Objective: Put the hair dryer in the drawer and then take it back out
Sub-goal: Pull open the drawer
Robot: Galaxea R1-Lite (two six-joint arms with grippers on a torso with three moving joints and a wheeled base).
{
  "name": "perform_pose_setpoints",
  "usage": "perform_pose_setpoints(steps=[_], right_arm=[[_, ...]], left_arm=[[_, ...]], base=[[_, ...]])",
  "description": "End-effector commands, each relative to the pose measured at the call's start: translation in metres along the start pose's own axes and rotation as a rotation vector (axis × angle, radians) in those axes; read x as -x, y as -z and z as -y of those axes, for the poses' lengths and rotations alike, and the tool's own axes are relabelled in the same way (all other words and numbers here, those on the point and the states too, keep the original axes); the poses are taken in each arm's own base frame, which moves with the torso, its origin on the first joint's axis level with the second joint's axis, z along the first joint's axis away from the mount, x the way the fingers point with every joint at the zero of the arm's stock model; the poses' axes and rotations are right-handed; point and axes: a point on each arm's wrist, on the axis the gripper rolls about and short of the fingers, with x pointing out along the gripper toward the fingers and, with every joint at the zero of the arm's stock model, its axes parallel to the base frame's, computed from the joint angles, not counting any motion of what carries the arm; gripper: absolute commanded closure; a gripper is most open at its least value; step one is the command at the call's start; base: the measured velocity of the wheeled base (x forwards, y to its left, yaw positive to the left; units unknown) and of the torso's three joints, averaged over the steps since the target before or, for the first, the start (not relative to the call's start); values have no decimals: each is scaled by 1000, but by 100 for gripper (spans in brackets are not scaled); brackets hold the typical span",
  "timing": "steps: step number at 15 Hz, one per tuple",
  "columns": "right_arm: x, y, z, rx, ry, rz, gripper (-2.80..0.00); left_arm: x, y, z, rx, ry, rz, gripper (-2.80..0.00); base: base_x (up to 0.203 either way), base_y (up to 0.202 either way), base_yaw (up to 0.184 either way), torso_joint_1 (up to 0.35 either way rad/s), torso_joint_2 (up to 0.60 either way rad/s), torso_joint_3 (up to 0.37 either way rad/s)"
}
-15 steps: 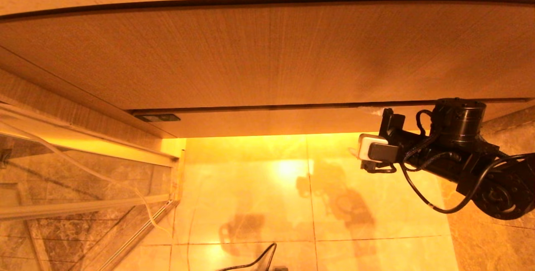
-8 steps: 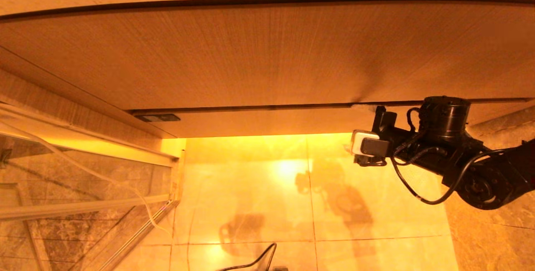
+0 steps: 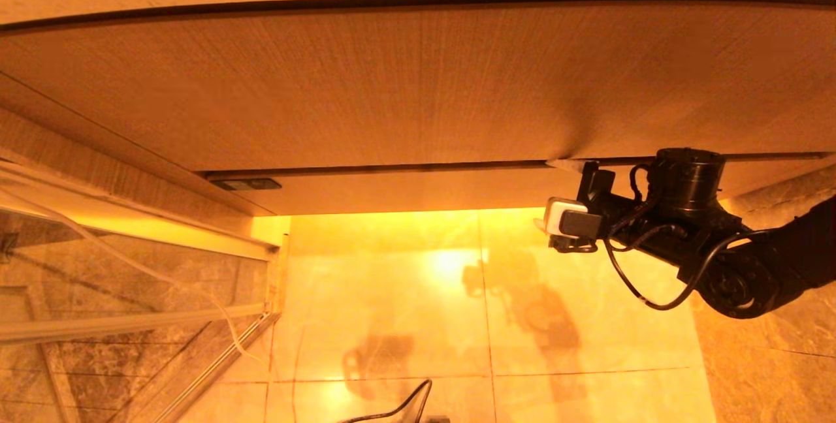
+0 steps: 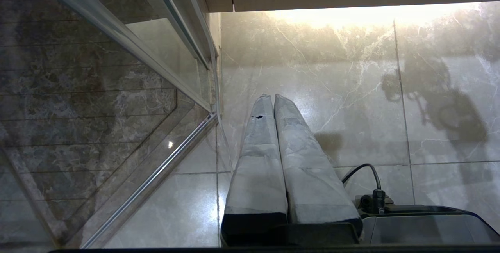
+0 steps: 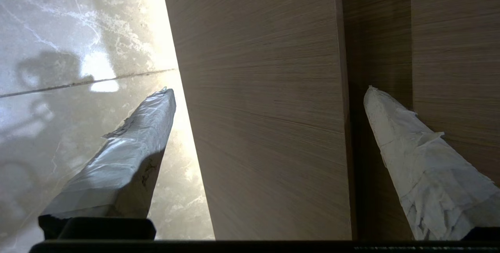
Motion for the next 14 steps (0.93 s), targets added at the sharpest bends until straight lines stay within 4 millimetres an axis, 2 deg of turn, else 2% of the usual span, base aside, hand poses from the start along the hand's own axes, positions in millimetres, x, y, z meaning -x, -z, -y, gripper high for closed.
perform_pose_setpoints(steps=[1, 4, 14], right_arm=[[0, 1, 1, 16, 12, -2, -280], [2, 9, -3, 39, -27, -37, -280], [-4, 12, -4, 44, 4, -32, -280]], left_arm=[[0, 0, 0, 1, 0, 0, 0], [0, 0, 0, 1, 0, 0, 0], [0, 0, 0, 1, 0, 0, 0]], base=[[0, 0, 0, 0, 0, 0], [0, 0, 0, 0, 0, 0], [0, 0, 0, 0, 0, 0]])
